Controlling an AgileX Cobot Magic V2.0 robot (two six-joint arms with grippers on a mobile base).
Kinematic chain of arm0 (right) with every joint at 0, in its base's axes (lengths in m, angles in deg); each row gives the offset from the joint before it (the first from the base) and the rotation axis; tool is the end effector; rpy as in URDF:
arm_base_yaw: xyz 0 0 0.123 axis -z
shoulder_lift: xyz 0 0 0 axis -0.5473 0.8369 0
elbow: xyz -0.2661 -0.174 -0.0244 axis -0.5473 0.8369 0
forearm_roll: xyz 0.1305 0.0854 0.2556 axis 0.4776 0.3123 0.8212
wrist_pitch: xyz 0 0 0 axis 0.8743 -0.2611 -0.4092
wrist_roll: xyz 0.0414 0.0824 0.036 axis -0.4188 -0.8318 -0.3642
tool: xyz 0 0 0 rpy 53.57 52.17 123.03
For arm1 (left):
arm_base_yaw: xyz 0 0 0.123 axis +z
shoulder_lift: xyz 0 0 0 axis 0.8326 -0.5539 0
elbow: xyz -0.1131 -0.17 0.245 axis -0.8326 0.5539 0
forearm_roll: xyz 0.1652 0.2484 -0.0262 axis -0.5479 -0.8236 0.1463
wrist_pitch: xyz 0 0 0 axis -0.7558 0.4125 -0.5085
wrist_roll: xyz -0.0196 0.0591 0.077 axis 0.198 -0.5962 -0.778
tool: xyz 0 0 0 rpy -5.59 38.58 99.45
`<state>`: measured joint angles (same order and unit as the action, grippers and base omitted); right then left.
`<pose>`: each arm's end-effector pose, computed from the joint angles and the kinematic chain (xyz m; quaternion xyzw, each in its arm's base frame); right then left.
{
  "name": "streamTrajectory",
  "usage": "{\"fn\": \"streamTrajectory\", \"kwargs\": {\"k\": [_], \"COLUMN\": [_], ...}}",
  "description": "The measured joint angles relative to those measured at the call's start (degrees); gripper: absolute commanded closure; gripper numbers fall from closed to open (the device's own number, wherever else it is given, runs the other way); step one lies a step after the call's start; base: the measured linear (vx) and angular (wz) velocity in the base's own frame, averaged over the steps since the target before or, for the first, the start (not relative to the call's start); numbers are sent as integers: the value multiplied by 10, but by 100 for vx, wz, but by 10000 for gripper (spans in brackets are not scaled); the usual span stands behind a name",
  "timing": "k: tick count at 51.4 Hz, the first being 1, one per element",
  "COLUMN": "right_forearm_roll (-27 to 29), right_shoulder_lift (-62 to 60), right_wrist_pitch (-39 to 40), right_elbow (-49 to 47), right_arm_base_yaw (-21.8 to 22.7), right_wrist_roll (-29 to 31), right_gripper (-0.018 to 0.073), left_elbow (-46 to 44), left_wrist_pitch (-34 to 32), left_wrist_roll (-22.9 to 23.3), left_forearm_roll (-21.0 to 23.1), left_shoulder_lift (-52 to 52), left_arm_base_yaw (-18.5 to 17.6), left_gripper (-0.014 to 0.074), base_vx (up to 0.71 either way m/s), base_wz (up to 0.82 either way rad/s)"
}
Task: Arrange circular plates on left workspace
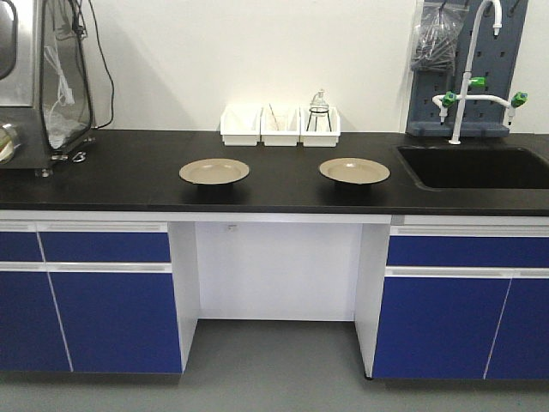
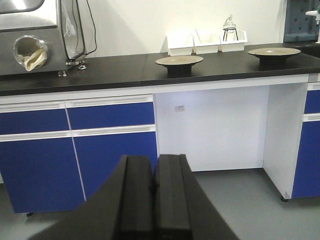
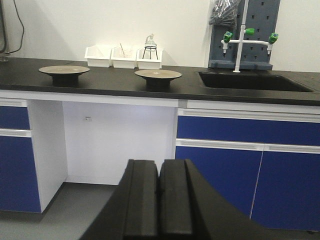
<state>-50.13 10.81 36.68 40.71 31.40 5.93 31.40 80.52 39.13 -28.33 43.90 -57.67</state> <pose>0.0792 0.0021 0.1951 -0.0358 0.7078 -0.0174 0.7053 0.0788 -0.0022 0.1934 0.0435 0.7181 0.0228 0.6942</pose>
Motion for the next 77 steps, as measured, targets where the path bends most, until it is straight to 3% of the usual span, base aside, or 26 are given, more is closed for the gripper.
{"fn": "streamTrajectory", "kwargs": {"k": [77], "right_forearm_roll": [0], "right_shoulder_lift": [0], "right_wrist_pitch": [0], "right_elbow": [0], "right_arm_base_yaw": [0], "right_wrist_roll": [0], "right_gripper": [564], "left_elbow": [0], "left_wrist_pitch": [0], "left_wrist_roll": [0], "left_forearm_roll": [0], "left_shoulder_lift": [0], "left_arm_base_yaw": [0], "left_gripper": [596], "base_vx": [46], "base_wz": [-2]}}
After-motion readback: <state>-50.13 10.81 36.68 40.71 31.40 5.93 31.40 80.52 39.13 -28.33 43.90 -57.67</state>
